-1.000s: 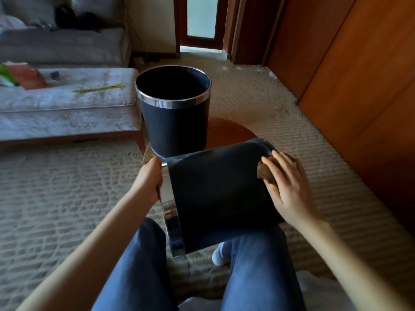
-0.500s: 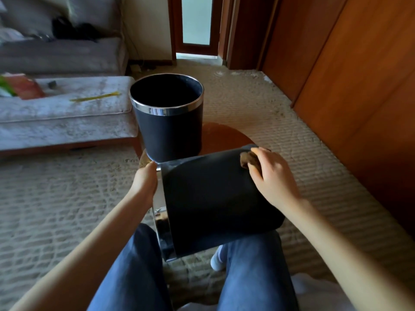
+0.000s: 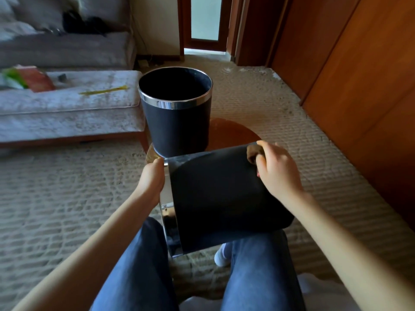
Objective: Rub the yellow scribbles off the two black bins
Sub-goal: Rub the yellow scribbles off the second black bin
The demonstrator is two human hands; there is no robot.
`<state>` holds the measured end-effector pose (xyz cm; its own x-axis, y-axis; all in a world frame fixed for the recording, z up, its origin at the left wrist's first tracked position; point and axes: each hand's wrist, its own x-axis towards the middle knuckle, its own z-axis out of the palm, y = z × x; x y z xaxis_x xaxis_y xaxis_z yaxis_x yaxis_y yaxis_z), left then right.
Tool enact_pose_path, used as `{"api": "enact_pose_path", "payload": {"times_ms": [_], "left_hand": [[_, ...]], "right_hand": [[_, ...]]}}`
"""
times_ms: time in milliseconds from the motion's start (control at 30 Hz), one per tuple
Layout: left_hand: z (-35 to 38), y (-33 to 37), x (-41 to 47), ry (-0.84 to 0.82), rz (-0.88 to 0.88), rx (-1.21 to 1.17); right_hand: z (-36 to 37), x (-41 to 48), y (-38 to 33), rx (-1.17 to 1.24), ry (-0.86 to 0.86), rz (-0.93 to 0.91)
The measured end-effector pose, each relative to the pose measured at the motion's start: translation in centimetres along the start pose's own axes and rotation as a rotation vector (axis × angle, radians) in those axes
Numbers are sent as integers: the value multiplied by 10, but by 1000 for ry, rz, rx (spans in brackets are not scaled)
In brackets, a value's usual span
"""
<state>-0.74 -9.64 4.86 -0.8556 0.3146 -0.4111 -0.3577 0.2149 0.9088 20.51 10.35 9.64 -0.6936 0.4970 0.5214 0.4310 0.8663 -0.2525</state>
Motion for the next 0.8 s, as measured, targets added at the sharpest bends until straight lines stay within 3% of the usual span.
{"api": "enact_pose_path", "payload": {"times_ms": [100, 233, 467, 567, 700, 800], "left_hand": [[1, 2, 3, -1, -13, -26], [4, 0, 11, 24, -16, -14], [8, 12, 15, -25, 57, -73], [12, 13, 10, -23, 101, -19], [14, 10, -11, -23, 239, -47], [9, -6, -32, -51, 338, -87]], "right_hand": [[-1, 18, 2, 33, -137, 42], [-1, -27, 12, -50, -110, -151], [-12, -64, 27, -54, -174, -279], [-9, -37, 36, -54, -188, -223], [5, 4, 37, -103, -144, 24], [19, 35, 15, -178, -167, 106]]}}
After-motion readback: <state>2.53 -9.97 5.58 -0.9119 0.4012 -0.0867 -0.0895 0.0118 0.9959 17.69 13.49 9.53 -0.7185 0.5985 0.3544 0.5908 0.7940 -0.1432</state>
